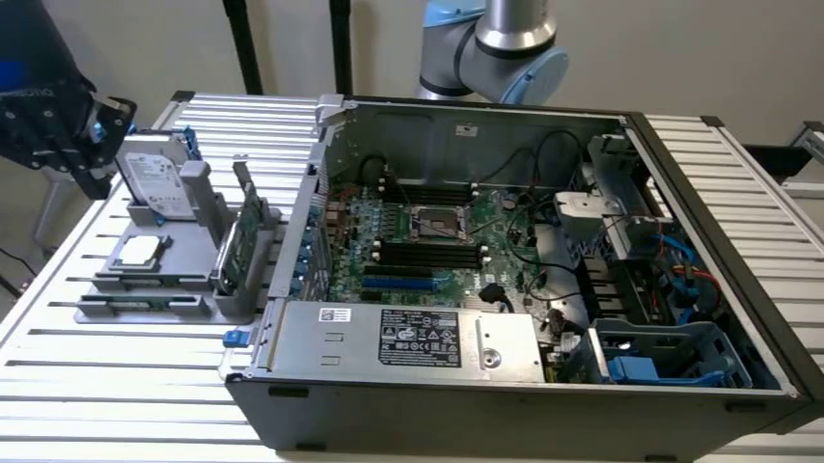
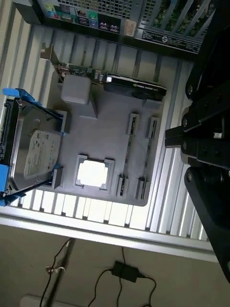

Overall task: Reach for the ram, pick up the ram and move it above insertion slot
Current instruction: 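Reach for the ram, then pick up the ram and move it above insertion slot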

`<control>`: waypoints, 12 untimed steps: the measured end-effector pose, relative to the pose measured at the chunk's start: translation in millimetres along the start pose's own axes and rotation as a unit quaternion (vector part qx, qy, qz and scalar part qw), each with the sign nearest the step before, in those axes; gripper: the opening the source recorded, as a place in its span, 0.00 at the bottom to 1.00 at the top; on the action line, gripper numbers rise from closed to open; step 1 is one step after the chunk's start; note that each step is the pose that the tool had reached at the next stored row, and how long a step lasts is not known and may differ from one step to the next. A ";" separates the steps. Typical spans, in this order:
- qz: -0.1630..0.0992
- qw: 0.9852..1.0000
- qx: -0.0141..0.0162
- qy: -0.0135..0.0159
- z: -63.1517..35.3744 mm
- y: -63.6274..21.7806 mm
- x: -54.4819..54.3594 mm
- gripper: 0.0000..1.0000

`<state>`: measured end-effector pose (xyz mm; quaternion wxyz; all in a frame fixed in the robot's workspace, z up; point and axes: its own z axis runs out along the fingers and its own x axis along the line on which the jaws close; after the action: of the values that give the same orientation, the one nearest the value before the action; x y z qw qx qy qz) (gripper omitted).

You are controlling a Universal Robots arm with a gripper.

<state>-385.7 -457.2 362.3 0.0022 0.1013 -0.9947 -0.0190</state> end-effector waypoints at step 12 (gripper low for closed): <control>-0.109 0.994 0.000 0.004 0.3 0.0 0.0 0.11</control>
<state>-385.7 -457.2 362.0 0.0043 0.2095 -0.9776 -0.0186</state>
